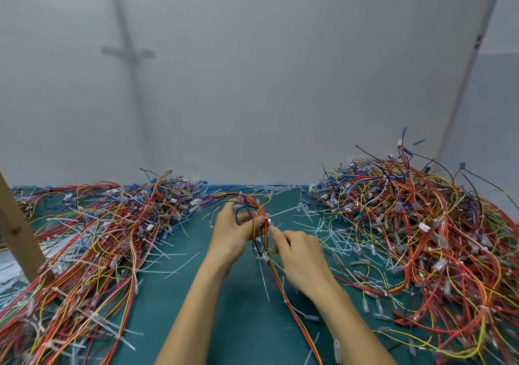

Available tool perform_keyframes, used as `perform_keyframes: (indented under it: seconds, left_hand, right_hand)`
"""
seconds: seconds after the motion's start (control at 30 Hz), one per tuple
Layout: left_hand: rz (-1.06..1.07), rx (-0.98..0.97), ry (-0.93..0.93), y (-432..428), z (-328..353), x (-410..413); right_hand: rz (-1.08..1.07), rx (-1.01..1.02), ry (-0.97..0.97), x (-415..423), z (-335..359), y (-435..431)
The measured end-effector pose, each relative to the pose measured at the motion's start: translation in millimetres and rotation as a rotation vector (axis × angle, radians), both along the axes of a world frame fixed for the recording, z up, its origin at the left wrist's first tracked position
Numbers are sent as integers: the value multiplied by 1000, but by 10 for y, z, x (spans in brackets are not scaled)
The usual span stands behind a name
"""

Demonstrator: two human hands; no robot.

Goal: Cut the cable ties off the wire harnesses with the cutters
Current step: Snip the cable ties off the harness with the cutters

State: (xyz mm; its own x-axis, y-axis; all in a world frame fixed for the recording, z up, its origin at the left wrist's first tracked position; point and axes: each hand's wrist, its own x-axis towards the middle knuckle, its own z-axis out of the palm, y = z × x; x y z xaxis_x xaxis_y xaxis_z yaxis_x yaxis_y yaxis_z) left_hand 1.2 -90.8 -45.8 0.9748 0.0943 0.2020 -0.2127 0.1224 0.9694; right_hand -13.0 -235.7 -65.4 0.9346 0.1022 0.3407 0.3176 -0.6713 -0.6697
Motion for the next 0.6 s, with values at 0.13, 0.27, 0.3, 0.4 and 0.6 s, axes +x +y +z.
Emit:
perform_keyframes:
  seconds: [0.13,0.27,0.3,0.4,0.6]
  left_hand:
    - [-10,-27,-2,-4,16,-11]
    - [15,-49,4,-1,26,-16]
    - [24,-45,6,0,29,-18]
    - [63,-26,30,15,41,-27]
    - [176,25,87,69,20,1]
  right_hand:
    - [-1,7,11,-4,-2,2]
    - [-7,40,27,-17,1,11]
    - [-13,64,30,-15,4,15]
    - [-22,170,53,-5,24,16]
    - [58,411,60,-13,60,4]
